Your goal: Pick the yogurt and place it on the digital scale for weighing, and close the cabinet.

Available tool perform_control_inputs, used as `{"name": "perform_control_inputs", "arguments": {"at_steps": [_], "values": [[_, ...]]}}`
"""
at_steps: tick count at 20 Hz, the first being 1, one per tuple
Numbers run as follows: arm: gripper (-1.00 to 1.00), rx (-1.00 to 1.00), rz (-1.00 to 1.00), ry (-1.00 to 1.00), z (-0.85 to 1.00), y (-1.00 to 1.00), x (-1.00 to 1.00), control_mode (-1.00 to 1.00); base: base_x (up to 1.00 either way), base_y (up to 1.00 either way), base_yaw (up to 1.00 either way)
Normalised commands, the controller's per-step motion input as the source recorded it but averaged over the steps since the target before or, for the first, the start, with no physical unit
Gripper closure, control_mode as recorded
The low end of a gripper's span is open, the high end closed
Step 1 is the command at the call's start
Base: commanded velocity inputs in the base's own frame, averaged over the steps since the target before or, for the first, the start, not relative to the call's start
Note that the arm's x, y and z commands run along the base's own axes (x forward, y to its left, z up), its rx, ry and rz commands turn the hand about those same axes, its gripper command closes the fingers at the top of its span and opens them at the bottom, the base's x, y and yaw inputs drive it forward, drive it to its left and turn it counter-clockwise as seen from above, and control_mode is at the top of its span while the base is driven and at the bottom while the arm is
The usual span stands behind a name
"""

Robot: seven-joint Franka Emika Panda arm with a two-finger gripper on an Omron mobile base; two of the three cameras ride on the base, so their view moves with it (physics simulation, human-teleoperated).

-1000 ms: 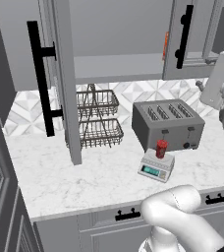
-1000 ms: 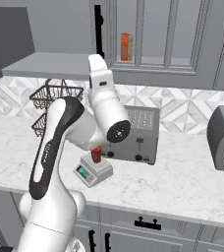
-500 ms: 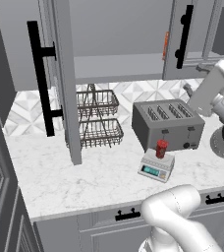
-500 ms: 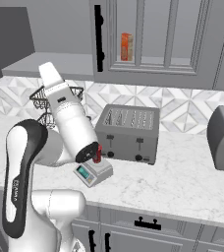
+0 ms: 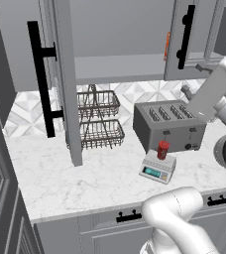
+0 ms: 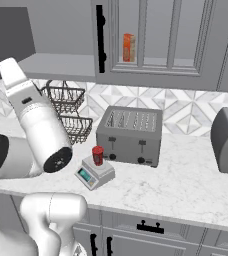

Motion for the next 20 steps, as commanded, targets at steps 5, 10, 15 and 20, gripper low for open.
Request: {"name": "perform_control_inputs", "arguments": {"at_steps": [5, 10, 15, 20], "values": [[-1.00, -0.08, 0.00, 0.00, 0.11, 0.00, -0.64, -1.00, 0.00, 0.00, 0.00], [-1.00, -0.02, 0.00, 0.00, 0.00, 0.14, -0.85, -1.00, 0.00, 0.00, 0.00], [-1.00, 0.00, 0.00, 0.00, 0.00, 0.47, -0.75, -1.00, 0.00, 0.00, 0.00], [-1.00, 0.00, 0.00, 0.00, -0.04, 0.61, -0.56, -1.00, 0.00, 0.00, 0.00]]}}
